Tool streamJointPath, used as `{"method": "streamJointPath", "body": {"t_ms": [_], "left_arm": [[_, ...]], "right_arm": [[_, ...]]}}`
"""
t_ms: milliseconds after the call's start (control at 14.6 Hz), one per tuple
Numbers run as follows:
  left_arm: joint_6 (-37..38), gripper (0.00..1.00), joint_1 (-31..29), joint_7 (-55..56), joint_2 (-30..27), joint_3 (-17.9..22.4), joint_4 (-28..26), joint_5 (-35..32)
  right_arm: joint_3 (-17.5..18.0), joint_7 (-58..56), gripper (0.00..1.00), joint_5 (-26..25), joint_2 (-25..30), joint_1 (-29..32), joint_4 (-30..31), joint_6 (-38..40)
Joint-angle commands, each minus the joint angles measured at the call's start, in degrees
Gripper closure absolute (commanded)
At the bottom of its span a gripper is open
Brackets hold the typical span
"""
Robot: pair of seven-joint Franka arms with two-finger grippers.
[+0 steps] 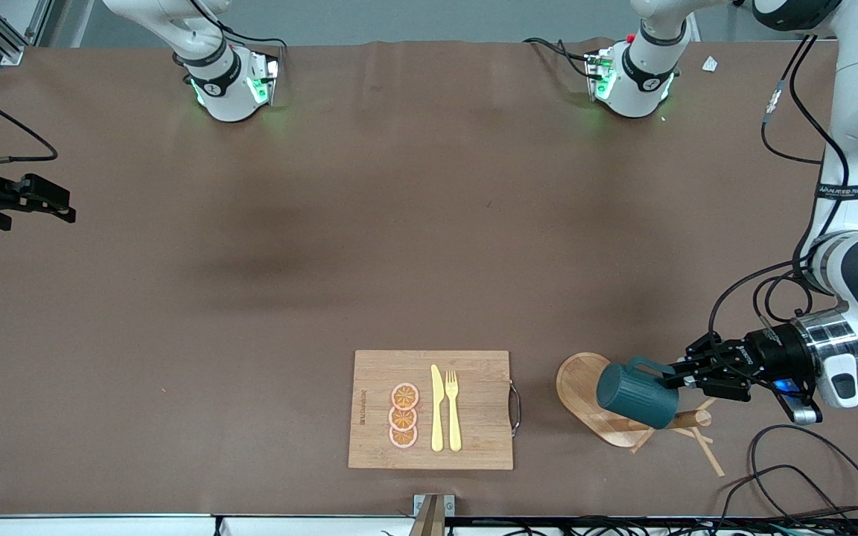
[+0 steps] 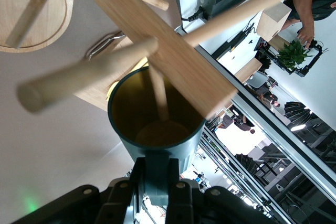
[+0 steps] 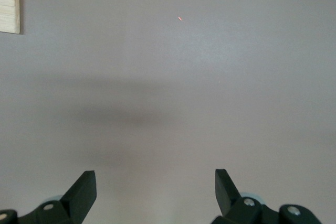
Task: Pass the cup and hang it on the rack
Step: 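Hang the mug handle on a rack peg with the left gripper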
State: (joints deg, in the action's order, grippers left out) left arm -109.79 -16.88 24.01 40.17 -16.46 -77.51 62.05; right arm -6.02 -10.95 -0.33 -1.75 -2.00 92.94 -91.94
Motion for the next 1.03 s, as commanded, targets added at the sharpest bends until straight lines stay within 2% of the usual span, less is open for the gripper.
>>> {"method": "streamJointPath", "body": {"t_ms": [0, 343, 960], "left_arm": [[0.11, 1.0, -0.52, -0.89, 0.35, -0.6, 0.61, 1.41], [0.11, 1.0, -0.96, -3.61, 1.84, -0.51, 0.61, 4.39], [0.11, 1.0, -2.01, -4.14, 2.55, -0.51, 0.52, 4.75]], "right_arm": [[0.66, -0.66, 0.0, -0.9, 1.49, 0.59, 0.93, 0.36], [0.66, -0.66, 0.0, -0.9, 1.49, 0.59, 0.93, 0.36], [0.66, -0.66, 0.0, -0.9, 1.49, 0.5, 0.84, 0.36]]}}
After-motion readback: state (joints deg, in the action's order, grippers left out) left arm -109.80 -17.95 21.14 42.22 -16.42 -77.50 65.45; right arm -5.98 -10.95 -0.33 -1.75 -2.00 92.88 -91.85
